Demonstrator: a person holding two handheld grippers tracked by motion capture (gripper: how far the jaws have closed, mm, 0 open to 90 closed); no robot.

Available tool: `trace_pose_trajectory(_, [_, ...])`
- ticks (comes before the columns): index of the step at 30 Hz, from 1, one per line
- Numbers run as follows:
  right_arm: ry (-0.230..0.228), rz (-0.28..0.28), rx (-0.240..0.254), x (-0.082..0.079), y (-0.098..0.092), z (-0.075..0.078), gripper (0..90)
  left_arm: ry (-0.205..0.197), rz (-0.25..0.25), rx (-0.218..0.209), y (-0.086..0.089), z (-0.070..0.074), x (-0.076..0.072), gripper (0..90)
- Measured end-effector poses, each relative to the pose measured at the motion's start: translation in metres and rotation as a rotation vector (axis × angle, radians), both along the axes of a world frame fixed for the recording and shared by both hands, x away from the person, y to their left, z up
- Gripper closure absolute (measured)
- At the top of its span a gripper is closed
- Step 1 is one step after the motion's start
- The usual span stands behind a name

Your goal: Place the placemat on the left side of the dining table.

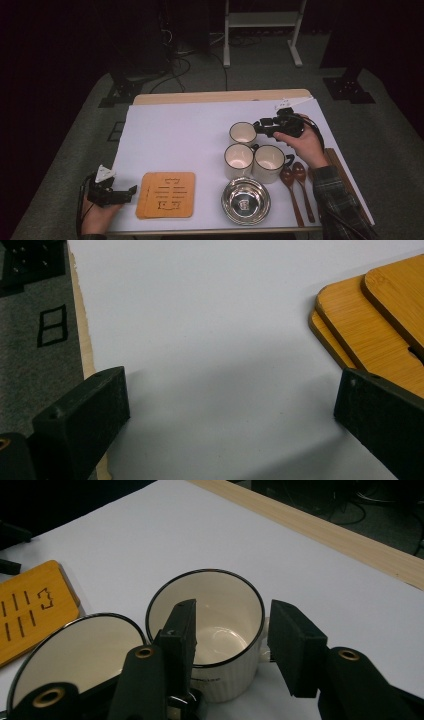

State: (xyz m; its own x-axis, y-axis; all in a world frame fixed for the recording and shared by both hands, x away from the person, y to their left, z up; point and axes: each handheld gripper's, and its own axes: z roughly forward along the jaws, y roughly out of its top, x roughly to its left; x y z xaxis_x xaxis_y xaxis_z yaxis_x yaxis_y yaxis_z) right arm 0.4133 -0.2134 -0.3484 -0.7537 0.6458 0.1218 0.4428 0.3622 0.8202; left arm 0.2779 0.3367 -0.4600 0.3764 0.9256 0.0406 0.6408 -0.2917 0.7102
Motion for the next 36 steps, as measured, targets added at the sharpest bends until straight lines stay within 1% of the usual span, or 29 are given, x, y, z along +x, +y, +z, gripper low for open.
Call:
trace_pose_trajectory(7, [0.004,0.026,0.007,-0.003,0.005,0.002,56.3,-0.003,0.004,-0.006,0.0,0.0,0.0,0.2])
trace_pose_trajectory(27, [0.014,0.108,0.02,-0.015,0.026,0.009,65.3,-0.002,0.002,-0.002,0.0,0.0,0.0,0.2])
trace_pose_trajectory(36, [0.021,0.13,0.023,-0.018,0.032,0.009,70.1,-0.002,0.001,-0.003,0.0,0.0,0.0,0.2])
